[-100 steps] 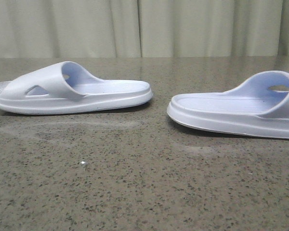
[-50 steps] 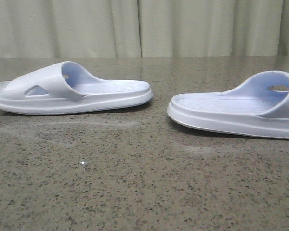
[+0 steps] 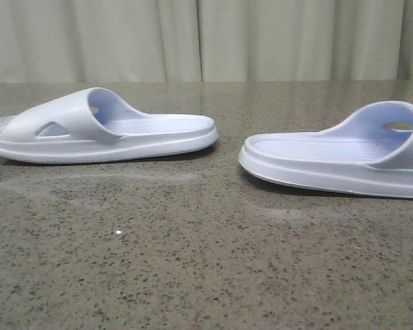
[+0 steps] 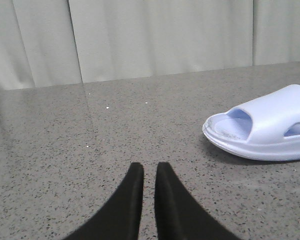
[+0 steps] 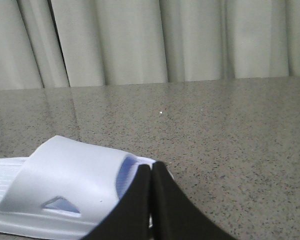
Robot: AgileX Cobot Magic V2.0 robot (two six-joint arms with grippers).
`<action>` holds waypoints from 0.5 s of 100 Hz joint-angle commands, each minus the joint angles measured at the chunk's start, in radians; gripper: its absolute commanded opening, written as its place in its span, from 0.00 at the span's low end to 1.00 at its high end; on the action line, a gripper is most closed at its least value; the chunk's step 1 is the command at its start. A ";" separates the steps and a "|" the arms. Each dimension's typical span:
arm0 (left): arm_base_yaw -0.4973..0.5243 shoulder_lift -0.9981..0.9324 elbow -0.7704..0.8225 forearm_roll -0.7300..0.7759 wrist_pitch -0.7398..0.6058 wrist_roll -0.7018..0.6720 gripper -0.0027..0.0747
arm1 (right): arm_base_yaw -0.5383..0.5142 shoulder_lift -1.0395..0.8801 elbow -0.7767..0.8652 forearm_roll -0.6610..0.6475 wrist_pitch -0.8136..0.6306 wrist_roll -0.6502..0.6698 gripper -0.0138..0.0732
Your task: Insert blue slippers together front up
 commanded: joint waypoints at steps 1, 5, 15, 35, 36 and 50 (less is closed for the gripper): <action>0.002 -0.031 0.010 -0.003 -0.089 -0.006 0.06 | -0.007 -0.021 0.020 0.002 -0.094 -0.012 0.04; 0.002 -0.031 0.010 -0.003 -0.089 -0.006 0.06 | -0.007 -0.021 0.020 0.002 -0.095 -0.012 0.04; 0.002 -0.031 0.010 -0.003 -0.089 -0.006 0.06 | -0.007 -0.021 0.020 0.002 -0.097 -0.012 0.04; 0.002 -0.031 0.010 -0.003 -0.089 -0.006 0.06 | -0.007 -0.021 0.020 0.002 -0.096 -0.012 0.04; 0.002 -0.031 0.010 -0.003 -0.089 -0.006 0.06 | -0.007 -0.021 0.020 0.002 -0.096 -0.012 0.04; 0.002 -0.031 0.010 -0.018 -0.089 -0.006 0.06 | -0.007 -0.021 0.020 0.002 -0.096 -0.012 0.04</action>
